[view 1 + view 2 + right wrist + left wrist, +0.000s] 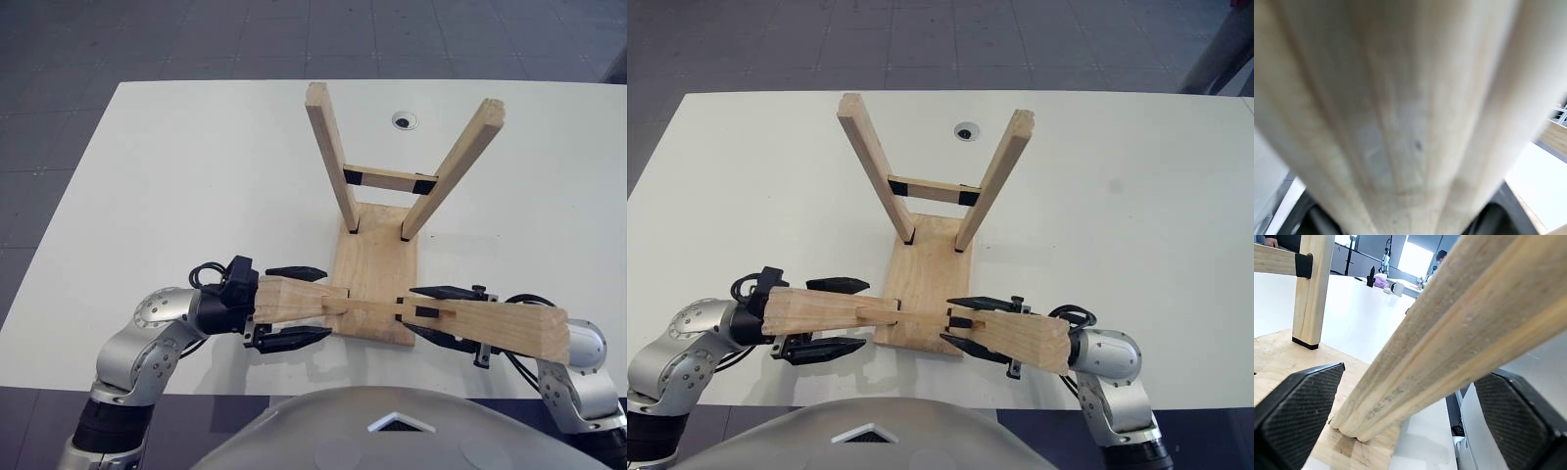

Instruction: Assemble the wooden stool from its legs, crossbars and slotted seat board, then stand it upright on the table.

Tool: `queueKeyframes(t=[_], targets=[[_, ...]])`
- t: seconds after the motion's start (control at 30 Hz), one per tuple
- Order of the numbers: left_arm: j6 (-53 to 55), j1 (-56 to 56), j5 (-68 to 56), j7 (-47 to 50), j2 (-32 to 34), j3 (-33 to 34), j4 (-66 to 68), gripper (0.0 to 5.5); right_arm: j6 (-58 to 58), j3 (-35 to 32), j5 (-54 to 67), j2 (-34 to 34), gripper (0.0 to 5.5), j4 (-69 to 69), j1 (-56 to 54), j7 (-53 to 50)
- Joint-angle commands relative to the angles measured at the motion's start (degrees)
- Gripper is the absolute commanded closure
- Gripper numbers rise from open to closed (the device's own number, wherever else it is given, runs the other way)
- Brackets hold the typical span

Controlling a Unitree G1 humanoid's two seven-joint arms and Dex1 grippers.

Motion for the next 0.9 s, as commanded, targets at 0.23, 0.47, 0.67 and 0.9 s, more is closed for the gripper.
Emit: queueKeyframes(t=[0.23, 0.47, 0.67, 0.9], targets=[[0.9, 0.2, -0.5, 1.0, 0.7, 1.1, -1.4, 0.75, 3.1, 3.5, -10.8, -1.4, 3.48, 3.1, -0.5, -7.1], [0.9, 0.4, -0.5, 1.3, 0.5, 1.2, -1.3, 0.75, 7.6, 6.7, -10.7, -4.2, 3.48, 1.6, 0.3, -8.3], [0.8, 0.5, -0.4, 1.5, 0.4, 1.2, -1.2, 0.75, 21.4, 6.5, -5.6, -5.6, 3.48, 2.5, -5.6, -12.8], [1.0, 0.4, -0.7, 1.4, 0.7, 1.4, -1.4, 0.75, 24.5, 7.2, -7.0, -6.0, 3.48, 1.9, -6.5, -13.9]])
